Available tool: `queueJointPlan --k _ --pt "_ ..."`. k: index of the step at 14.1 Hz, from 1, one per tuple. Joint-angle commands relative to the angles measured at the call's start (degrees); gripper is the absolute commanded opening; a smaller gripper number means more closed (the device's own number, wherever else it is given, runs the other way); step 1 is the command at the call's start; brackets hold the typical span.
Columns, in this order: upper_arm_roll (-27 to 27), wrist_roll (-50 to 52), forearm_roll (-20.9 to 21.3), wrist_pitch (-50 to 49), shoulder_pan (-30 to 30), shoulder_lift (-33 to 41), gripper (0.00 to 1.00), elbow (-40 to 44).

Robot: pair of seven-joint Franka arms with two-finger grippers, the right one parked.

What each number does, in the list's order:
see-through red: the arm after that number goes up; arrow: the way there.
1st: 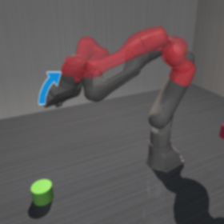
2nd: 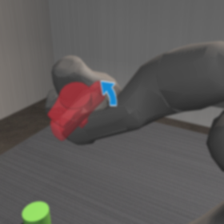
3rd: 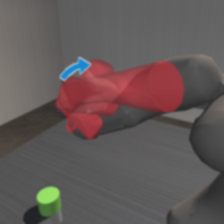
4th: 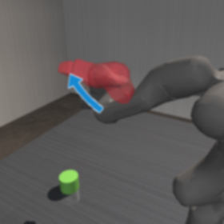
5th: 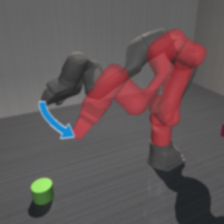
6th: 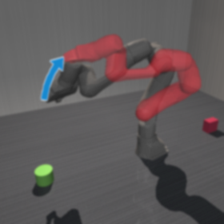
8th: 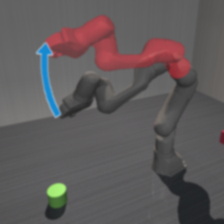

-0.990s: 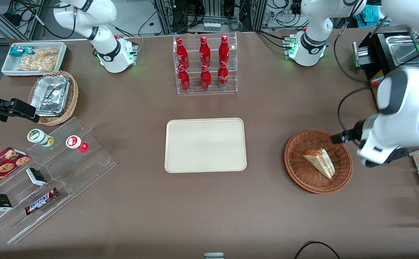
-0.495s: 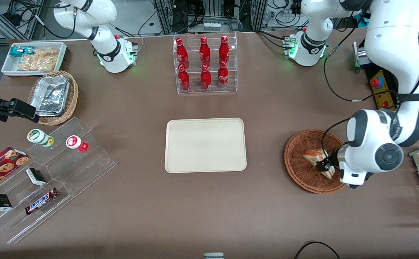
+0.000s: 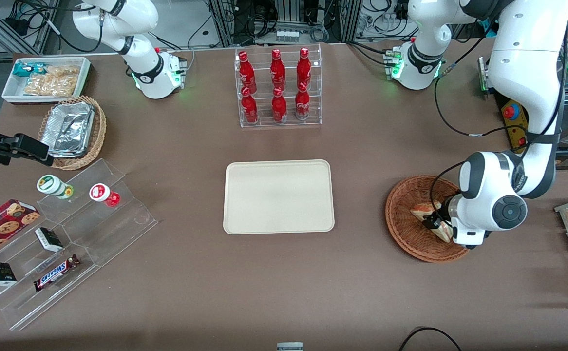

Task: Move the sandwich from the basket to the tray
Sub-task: 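Lower the left gripper onto the wrapped sandwich and close on it, then lift the sandwich and carry it over the cream tray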

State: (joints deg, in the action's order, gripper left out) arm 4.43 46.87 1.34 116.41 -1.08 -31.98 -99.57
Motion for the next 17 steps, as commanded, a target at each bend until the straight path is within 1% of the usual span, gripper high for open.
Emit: queueJointPlan --k 1,2,3,4,5,8,10,11,13,15,17 --pt "0.4 1.6 0.9 2.9 0.3 -1.1 0.52 -0.3" --pt "0.4 1.8 0.8 2.9 0.3 -1.2 0.37 -0.1" --pt "0.5 2.9 0.8 2.9 0.3 -0.9 0.27 0.2" --pt "0.5 3.7 0.9 2.8 0.2 -0.7 0.21 0.7" --pt "0.5 3.7 0.9 2.5 0.0 -0.5 0.18 1.5" --pt "1.3 4.4 0.6 1.3 -1.3 1.1 0.18 3.5" --pt "1.8 7.1 0.2 -4.1 -5.6 1.3 0.18 7.7" --pt "1.8 9.2 0.2 -7.2 -8.8 1.3 0.18 10.3" --pt "1.8 12.6 0.0 -10.0 -14.9 0.6 0.19 14.1" --pt "2.0 14.1 0.0 -9.6 -21.2 -1.1 0.19 16.3" --pt "2.0 14.9 -0.1 -9.5 -27.1 -4.4 0.19 20.3"
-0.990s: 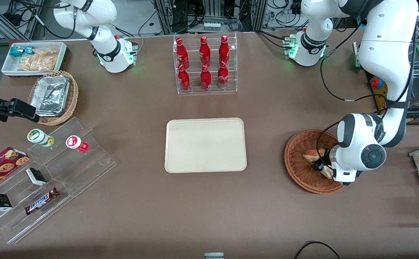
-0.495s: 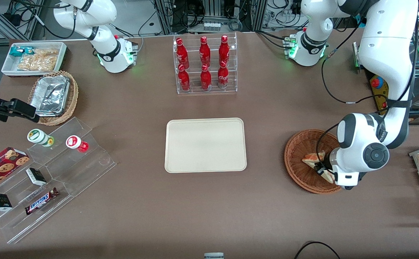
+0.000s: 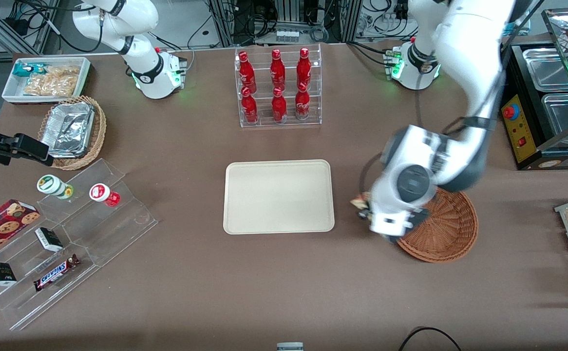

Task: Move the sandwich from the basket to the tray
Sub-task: 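Lift the sandwich and carry it over the cream tray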

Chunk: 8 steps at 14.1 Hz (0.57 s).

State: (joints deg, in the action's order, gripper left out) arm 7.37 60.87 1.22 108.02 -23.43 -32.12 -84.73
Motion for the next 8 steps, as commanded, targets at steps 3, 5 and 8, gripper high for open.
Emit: queueJointPlan --k 3,5,8 --pt "0.0 0.0 0.1 -0.8 -10.9 -10.6 0.2 12.1" --pt "1.5 -1.9 0.2 1.1 -12.9 -13.6 0.2 13.8" --pt "4.4 -6.3 0.3 4.0 -13.7 -16.4 0.2 13.9"
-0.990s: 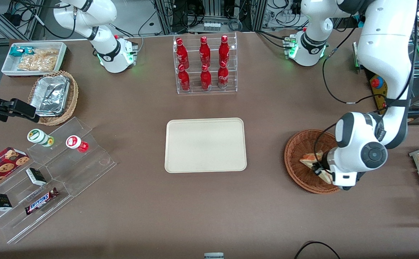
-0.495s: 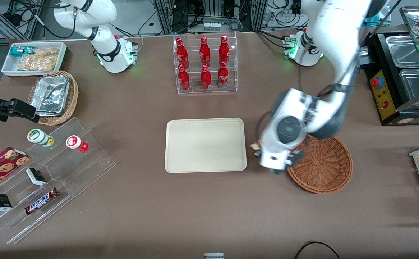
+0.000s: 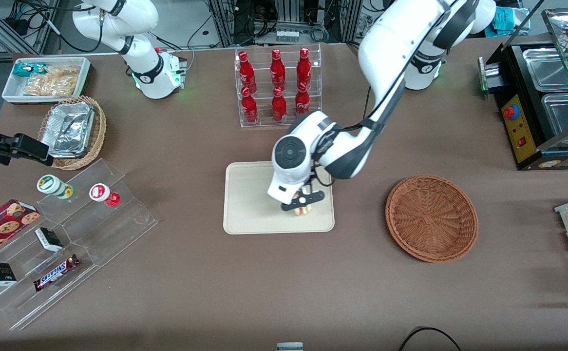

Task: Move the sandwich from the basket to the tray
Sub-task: 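Lift the sandwich and carry it over the cream tray, then lower the sandwich onto the tray and open the left gripper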

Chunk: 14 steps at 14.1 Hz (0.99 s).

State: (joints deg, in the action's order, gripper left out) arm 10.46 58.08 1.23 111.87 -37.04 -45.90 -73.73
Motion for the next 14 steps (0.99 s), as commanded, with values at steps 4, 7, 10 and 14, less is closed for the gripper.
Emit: queueJointPlan --k 4,7,10,14 --pt "1.9 -9.4 0.9 0.2 -1.1 -6.0 0.21 5.3" --pt "1.9 -13.2 0.9 0.2 -1.3 -6.6 0.22 5.3" --pt "1.8 -13.2 0.9 0.1 -1.3 -6.8 0.83 5.3" --pt "1.7 -13.2 1.0 -3.4 -0.6 -1.6 1.0 5.2"
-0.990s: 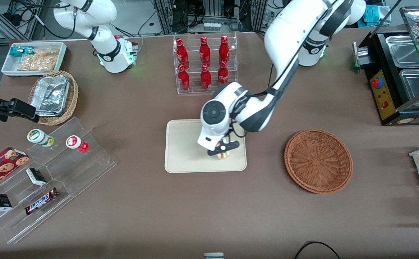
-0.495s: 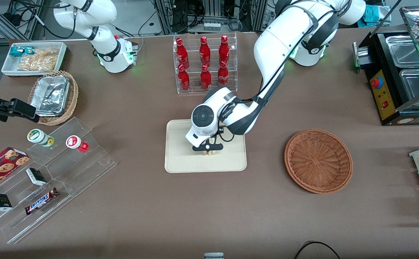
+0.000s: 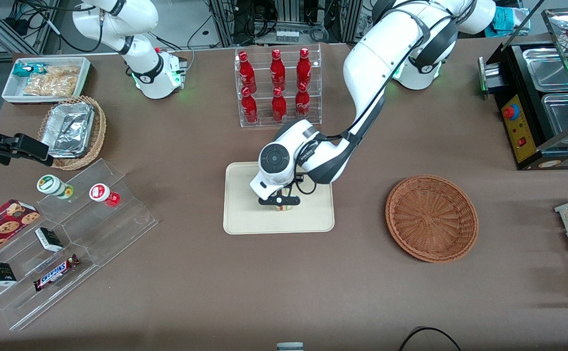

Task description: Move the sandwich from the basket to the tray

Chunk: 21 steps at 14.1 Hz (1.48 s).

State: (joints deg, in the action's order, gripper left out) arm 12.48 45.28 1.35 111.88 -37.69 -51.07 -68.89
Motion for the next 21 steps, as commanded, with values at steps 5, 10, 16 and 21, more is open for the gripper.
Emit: queueJointPlan --k 5,10,16,21 --pt "-0.2 -7.4 0.0 -13.5 9.5 20.7 0.99 -6.7" --pt "-0.3 -24.2 -0.1 -16.5 22.9 38.9 0.99 -25.3" --pt "-0.4 -40.6 -0.7 -25.5 37.8 47.6 1.0 -26.8" --pt "-0.4 -44.8 -3.2 -26.3 42.5 50.2 1.0 -23.6"
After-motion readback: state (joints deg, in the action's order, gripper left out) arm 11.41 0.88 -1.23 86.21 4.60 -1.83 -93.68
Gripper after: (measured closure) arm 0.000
